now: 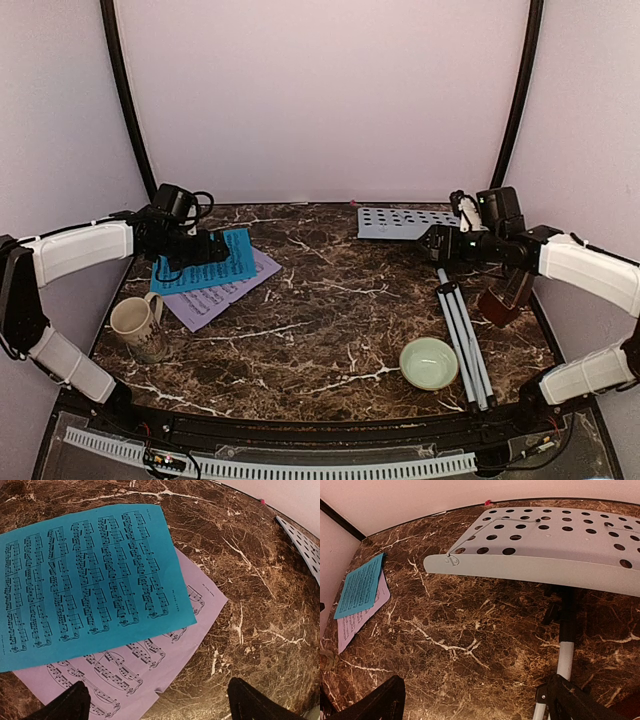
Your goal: Set up the instrument practice props
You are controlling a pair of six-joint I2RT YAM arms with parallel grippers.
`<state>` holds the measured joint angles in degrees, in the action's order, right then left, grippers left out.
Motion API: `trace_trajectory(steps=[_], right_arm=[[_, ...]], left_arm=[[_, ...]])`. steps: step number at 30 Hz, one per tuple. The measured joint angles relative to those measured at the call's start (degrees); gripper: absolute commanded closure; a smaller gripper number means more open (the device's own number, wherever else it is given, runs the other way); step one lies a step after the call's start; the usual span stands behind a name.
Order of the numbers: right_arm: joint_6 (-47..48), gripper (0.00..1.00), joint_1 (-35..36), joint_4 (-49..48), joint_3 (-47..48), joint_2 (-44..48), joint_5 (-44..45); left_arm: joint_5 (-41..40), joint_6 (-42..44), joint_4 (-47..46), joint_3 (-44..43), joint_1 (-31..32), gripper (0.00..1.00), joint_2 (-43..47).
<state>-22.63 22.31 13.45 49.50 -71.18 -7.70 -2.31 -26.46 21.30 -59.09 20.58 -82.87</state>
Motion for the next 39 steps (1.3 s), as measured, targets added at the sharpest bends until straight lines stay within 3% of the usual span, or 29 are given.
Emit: trace_trajectory(steps=[14, 25, 39], right_arm=[[4.5, 0.01, -1.4, 8.0, 8.0, -0.7, 10.4], [7.2, 0.01, -2.1, 14.8, 16.3, -10.9, 13.7], [3.6, 0.03, -2.1, 16.2, 14.2, -18.1, 14.7]], left_arm=[[2.1, -7.8, -5.1, 2.7, 0.3, 0.01, -0.5], [3.3, -9.3, -7.1, 3.3, 0.6, 0.01, -0.9], [4.2, -9.7, -8.2, 5.9, 0.6, 0.01, -1.9]])
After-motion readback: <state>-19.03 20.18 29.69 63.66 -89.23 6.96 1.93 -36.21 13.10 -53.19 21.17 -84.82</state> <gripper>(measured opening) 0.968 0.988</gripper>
